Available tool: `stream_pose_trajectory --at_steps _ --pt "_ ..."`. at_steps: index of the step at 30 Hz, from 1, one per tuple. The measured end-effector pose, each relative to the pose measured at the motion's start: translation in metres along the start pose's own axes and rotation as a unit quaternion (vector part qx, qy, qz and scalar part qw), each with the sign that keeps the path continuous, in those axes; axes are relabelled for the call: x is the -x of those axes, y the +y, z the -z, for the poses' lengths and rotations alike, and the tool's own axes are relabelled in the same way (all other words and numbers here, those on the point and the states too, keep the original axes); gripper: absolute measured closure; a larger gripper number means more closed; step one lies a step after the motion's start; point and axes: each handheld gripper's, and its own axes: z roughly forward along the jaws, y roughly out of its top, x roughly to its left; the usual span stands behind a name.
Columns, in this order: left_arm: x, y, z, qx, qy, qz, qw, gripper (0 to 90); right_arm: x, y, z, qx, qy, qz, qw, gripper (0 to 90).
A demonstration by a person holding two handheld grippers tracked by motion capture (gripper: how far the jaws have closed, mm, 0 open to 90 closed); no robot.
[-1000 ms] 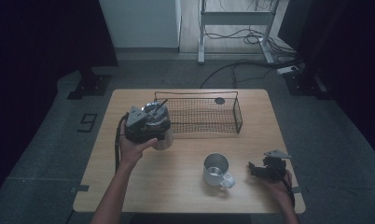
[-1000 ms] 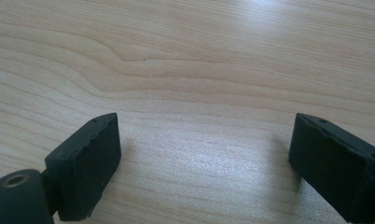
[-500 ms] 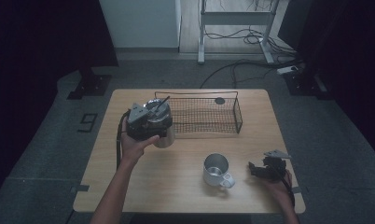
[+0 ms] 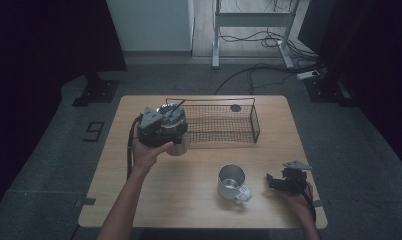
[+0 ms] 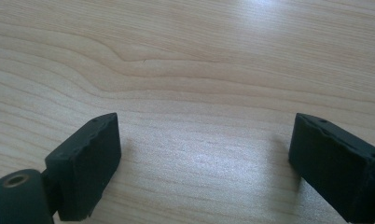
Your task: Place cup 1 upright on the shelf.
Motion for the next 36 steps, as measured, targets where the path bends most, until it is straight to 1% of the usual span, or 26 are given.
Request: stream_pose_trajectory --at_steps 11,28,36 --pt "-0.001 0.006 -0.001 0.005 -0.001 0.001 1.0 4.0 0.0 0.0 0.0 0.0 0.0 0.0 1.0 9.1" --pt "0.0 0.009 -0.015 0.006 -0.007 0.001 1.0 4.0 0.0 0.0 0.0 0.001 -0.002 -0.001 1.0 9.9" --pt "-0.001 0.013 -0.021 0.006 -0.006 0.0 1.0 4.0 0.0 0.0 0.0 0.002 -0.002 -0.002 1.0 10.2"
